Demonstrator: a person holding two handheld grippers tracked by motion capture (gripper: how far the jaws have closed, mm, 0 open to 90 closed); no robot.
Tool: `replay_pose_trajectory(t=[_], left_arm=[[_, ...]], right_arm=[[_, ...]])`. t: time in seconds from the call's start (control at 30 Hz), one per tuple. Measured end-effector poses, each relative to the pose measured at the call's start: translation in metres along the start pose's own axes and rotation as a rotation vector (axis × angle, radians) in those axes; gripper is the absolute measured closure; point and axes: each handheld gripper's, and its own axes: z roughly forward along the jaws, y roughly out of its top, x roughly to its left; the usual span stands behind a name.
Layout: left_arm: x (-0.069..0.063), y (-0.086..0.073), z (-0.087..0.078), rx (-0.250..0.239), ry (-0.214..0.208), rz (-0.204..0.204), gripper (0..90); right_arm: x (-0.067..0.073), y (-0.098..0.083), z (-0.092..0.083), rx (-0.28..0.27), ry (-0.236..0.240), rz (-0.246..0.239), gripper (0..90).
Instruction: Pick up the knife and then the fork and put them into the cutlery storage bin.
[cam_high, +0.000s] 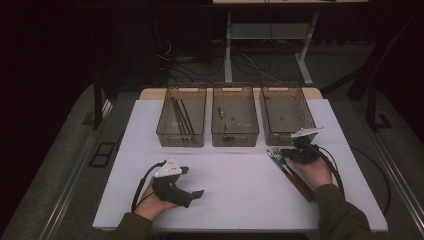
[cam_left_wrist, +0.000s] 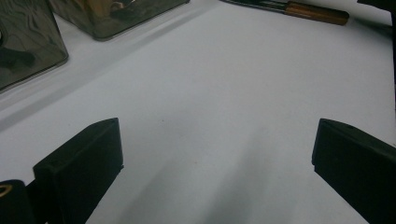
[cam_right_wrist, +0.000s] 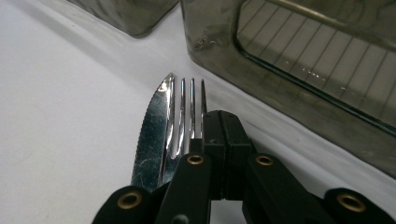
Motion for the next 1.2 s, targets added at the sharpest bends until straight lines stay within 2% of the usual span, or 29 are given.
replay_pose_trajectory(t=[0.23, 0.33, 0.4, 0.47, 0.67, 0.77, 0.83, 1.0, 1.2], left_arm=[[0.0, 0.0, 0.0, 0.001, -0.003, 0.004, 0.6], [0.0, 0.0, 0.0, 0.002, -0.006, 0.005, 0.6], [0.0, 0.0, 0.0, 0.001, -0.007, 0.007, 0.6], [0.0, 0.0, 0.0, 0.001, -0.009, 0.006, 0.6], [-0.001, 0.0, 0.0, 0.004, -0.013, 0.018, 0.6], [-0.001, 0.0, 0.0, 0.005, -0.014, 0.02, 0.6], [-0.001, 0.0, 0.0, 0.005, -0.015, 0.02, 0.6], [-0.001, 0.0, 0.0, 0.006, -0.019, 0.024, 0.6], [-0.002, 0.0, 0.0, 0.008, -0.021, 0.026, 0.6]], right_arm=[[0.005, 0.001, 0.002, 0.005, 0.071, -0.033, 89.9], [0.006, 0.001, 0.001, 0.007, 0.08, -0.051, 89.8], [0.006, 0.002, -0.003, -0.013, 0.086, -0.051, 89.7], [0.005, 0.004, -0.013, -0.036, 0.102, -0.045, 84.8], [0.005, -0.001, -0.044, -0.03, 0.13, -0.041, 66.2], [0.008, -0.006, -0.055, -0.013, 0.139, -0.048, 61.9], [0.013, -0.01, -0.06, 0.008, 0.127, -0.074, 61.1], [0.017, -0.024, -0.067, 0.065, 0.106, -0.132, 64.9], [0.011, -0.037, -0.067, 0.114, 0.101, -0.129, 68.5]])
